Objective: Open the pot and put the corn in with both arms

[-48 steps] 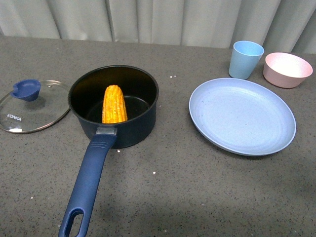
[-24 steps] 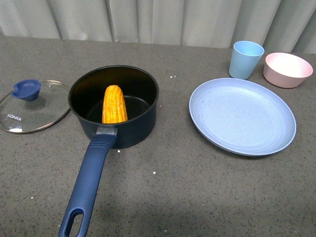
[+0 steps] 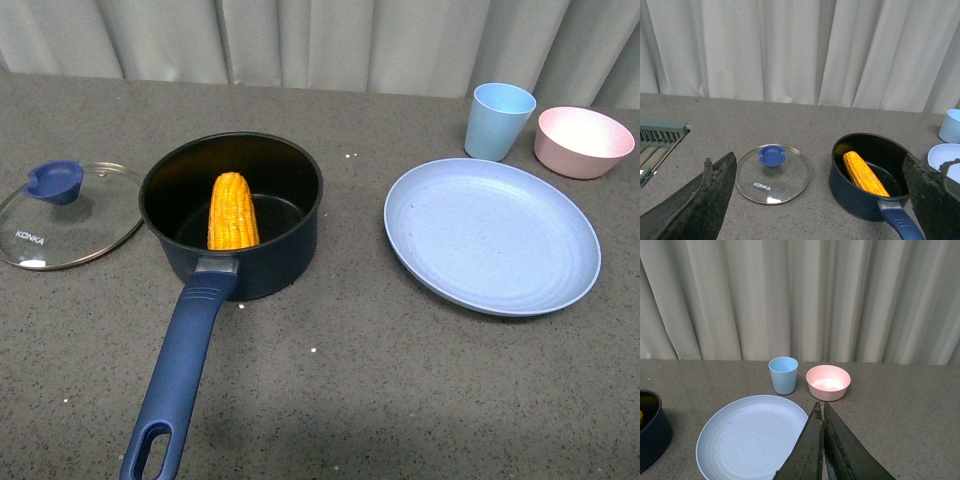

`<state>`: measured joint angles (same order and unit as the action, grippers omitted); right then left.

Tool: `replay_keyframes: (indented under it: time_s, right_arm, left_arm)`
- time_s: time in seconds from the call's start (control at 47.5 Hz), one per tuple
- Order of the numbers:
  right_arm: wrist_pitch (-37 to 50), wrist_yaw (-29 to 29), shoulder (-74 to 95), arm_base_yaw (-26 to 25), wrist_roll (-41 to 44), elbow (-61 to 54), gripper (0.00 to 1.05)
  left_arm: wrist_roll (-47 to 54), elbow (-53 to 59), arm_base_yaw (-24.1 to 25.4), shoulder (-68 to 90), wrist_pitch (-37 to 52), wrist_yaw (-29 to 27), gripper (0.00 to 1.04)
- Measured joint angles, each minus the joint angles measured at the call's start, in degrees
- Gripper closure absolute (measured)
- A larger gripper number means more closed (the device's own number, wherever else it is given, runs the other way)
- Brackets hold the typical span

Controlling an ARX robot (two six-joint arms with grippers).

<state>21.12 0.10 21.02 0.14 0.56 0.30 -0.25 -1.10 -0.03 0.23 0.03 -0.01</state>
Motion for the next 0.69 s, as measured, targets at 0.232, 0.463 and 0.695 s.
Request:
replay_keyframes:
  time_s: [0.232,0.463,0.695]
  right_arm:
    - [-4.3,0.0,-4.3,0.0,0.0,0.0,1.04]
    - [-7.6,0.0,-7.6,0.0,0.0,0.0,1.04]
    - [-12.4,0.0,-12.4,0.0,0.0,0.0,1.04]
  left_arm:
    - [0.0,0.0,0.0,0.0,0.0,0.0,0.06]
    - [0.0,0.0,0.0,0.0,0.0,0.0,0.06]
    - [0.0,0.0,0.0,0.0,0.0,0.0,0.06]
